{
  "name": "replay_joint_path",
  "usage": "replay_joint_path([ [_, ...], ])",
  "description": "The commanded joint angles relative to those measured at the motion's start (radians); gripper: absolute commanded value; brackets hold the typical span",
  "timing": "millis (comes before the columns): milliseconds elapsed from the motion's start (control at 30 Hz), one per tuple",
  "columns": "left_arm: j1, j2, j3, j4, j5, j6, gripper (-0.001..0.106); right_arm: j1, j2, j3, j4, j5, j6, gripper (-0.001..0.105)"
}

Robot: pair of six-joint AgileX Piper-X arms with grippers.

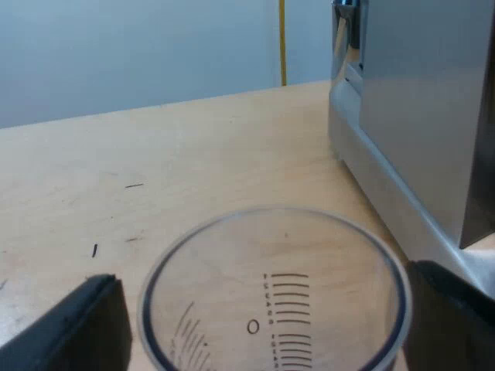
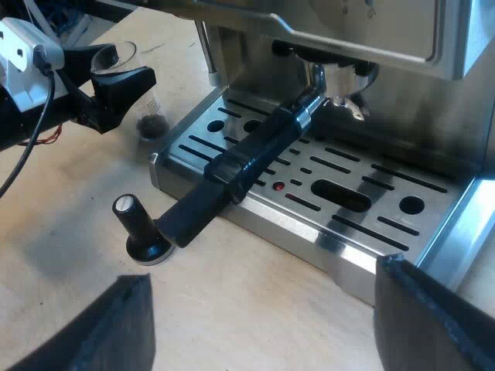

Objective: Pour the beans into the coffee machine

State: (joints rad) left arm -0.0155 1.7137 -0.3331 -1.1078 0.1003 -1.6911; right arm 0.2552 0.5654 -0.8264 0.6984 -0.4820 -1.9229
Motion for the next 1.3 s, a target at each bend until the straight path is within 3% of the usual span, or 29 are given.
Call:
replay_joint_path([
  [33, -0.005, 0.003, -0.009, -0.011, -0.021, -0.012, 0.061, 0.001, -0.003, -0.012, -0.006, -0.015, -0.018, 0.062],
  [67, -0.005, 0.003, -0.009, -0.011, -0.021, -0.012, 0.061, 0.001, -0.003, -0.012, -0.006, -0.015, -0.018, 0.062],
  [100, -0.005, 0.003, -0.009, -0.011, -0.021, -0.012, 0.048, 0.001, -0.003, -0.012, -0.006, -0.015, -0.018, 0.062],
  [133, -0.005, 0.003, -0.009, -0.011, -0.021, -0.012, 0.044, 0.001, -0.003, -0.012, -0.006, -0.015, -0.018, 0.062],
  [200, -0.005, 0.003, -0.009, -0.011, -0.021, -0.012, 0.042, 0.001, -0.003, -0.012, -0.006, -0.015, -0.018, 0.062],
  [1000, -0.005, -0.002, -0.009, -0.050, -0.015, -0.014, 0.042, 0.001, -0.003, -0.012, -0.006, -0.015, -0.018, 0.062],
  [1300, -0.005, -0.111, 0.004, -0.016, -0.017, -0.014, 0.042, 0.001, -0.003, -0.012, -0.006, -0.015, -0.018, 0.062],
])
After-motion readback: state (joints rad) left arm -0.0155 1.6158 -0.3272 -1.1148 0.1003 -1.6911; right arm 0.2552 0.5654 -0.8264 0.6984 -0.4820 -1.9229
